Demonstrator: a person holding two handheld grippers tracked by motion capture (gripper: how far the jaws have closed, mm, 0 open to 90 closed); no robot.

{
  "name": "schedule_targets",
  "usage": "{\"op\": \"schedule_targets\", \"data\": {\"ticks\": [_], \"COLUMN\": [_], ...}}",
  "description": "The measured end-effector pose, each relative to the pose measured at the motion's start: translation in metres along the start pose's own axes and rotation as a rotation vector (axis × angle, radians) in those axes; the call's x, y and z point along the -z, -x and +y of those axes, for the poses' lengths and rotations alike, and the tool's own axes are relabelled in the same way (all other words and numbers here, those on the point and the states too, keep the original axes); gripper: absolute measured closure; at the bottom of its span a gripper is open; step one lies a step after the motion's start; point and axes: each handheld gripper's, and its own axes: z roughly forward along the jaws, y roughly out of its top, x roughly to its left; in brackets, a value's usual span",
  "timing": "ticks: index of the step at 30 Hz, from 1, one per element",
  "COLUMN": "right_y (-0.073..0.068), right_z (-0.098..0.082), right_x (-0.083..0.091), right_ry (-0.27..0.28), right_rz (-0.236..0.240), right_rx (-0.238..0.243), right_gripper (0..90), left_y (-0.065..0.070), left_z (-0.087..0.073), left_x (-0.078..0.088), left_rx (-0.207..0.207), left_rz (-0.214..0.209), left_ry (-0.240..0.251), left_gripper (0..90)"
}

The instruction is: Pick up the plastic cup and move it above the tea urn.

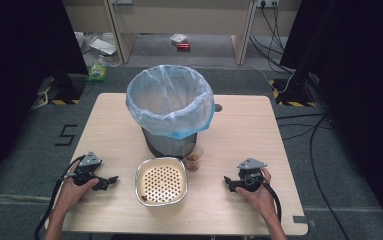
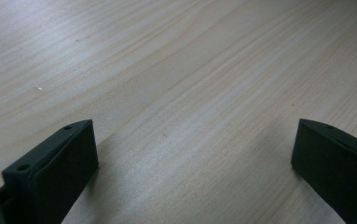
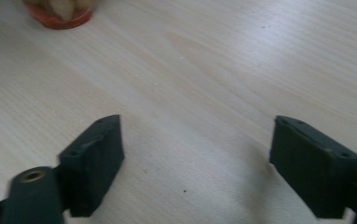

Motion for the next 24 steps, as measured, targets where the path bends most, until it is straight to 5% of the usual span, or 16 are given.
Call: {"op": "schedule_targets", "data": {"ticks": [13, 20, 24], "right_y": [0.003, -0.003, -0.014], "right_z": [0.03, 0.056, 0.081], "right_x": [0.027, 0.031, 0.027], "right_ry": [0.158, 0.205, 0.227], "right_rz": [0.041, 0.08, 0.119], "right_rx": [-0.105, -0.107, -0.062], "right_gripper": [27.3, 36.0, 43.0], "left_y": [0.0, 0.0, 0.0], "left_z": [0.0, 0.0, 0.0], "left_x": [0.0, 0.0, 0.0], "left_rx": [0.0, 0.0, 0.0], "left_rz": [0.0, 0.0, 0.0], "left_ry": [0.0, 0.0, 0.0], "left_gripper": [0.0, 0.0, 0.0]}}
